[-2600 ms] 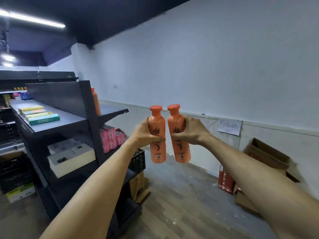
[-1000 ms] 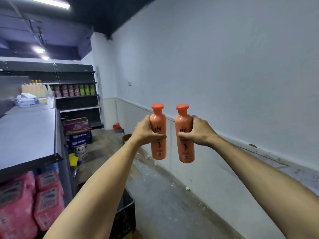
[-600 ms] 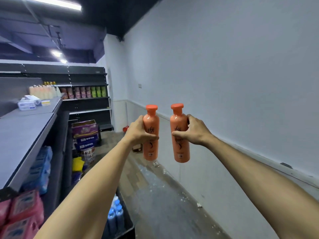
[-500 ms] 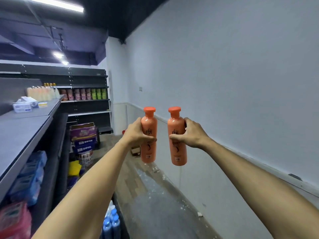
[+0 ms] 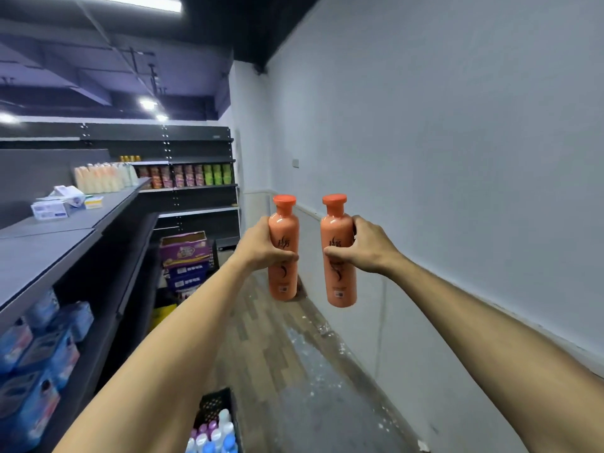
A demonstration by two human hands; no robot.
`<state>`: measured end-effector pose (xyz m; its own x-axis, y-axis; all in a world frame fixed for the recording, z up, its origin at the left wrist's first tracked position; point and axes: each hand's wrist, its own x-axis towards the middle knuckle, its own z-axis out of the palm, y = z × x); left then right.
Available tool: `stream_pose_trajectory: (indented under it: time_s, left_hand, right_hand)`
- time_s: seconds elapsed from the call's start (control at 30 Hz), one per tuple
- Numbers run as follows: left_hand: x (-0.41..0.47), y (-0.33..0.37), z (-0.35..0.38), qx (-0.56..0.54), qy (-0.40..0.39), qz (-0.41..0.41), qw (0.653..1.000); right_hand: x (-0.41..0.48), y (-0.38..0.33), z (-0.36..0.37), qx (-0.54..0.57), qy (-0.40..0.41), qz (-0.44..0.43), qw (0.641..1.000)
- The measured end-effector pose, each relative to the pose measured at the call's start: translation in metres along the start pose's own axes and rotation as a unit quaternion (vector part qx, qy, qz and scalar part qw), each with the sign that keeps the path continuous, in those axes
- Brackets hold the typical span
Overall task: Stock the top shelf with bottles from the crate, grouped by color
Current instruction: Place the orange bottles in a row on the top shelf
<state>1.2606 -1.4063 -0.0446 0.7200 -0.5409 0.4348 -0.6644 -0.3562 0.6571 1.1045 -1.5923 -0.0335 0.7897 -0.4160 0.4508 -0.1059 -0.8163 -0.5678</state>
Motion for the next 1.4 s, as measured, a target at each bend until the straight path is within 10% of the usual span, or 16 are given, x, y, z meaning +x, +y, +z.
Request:
stream_pose_trajectory:
  time_s: [0.63, 1.4]
  left_hand:
    - [0.049, -0.096, -0.092, 0.145, 0.204, -0.235, 0.939]
    - [-0.145, -0.083, -0.293, 0.306, 0.432, -0.394, 0.751]
  right_hand:
    - [0.237, -0.04, 0.161, 0.148, -0.195, -0.241, 0.939]
    - [0.166, -0.346, 0.317, 0.329, -0.337, -0.456, 0.755]
